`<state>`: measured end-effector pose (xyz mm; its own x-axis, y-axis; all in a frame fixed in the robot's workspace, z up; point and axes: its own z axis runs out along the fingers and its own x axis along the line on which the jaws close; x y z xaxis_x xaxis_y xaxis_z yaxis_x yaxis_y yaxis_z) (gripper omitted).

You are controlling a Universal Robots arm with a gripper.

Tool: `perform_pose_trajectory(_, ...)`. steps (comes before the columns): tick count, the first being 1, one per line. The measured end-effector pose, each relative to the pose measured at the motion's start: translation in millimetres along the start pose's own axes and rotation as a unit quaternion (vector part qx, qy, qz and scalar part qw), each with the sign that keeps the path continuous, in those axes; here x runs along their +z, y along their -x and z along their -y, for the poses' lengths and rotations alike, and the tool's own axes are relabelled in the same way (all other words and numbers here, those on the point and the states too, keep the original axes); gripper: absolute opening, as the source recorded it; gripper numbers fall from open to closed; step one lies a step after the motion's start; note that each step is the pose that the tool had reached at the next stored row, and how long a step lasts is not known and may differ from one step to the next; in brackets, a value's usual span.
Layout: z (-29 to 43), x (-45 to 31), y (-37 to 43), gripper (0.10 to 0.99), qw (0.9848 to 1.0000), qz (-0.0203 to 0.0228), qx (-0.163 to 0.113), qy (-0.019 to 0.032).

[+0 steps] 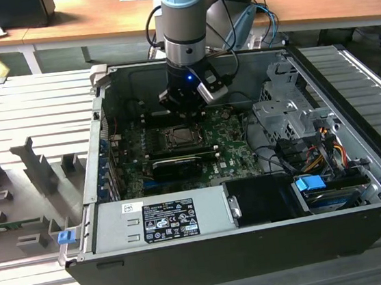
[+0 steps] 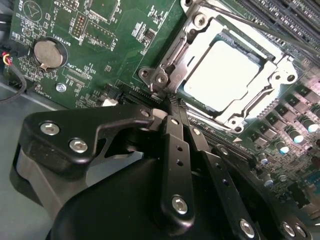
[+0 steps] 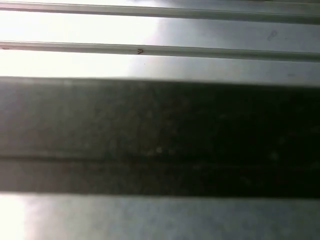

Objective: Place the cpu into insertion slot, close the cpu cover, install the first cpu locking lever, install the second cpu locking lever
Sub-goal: 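Install the first cpu locking lever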

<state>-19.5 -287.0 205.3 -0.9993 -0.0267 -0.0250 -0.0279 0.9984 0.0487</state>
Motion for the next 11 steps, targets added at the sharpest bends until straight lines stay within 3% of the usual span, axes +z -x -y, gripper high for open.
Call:
perform_pose_trajectory(6,0.1,1.8,0.7,0.106,1.0,-0.0002,0.0,-0.0066)
perform_pose_trajectory(11,0.1,3.4,0.7,0.106,1.0,-0.0003,0.0,-0.0067)
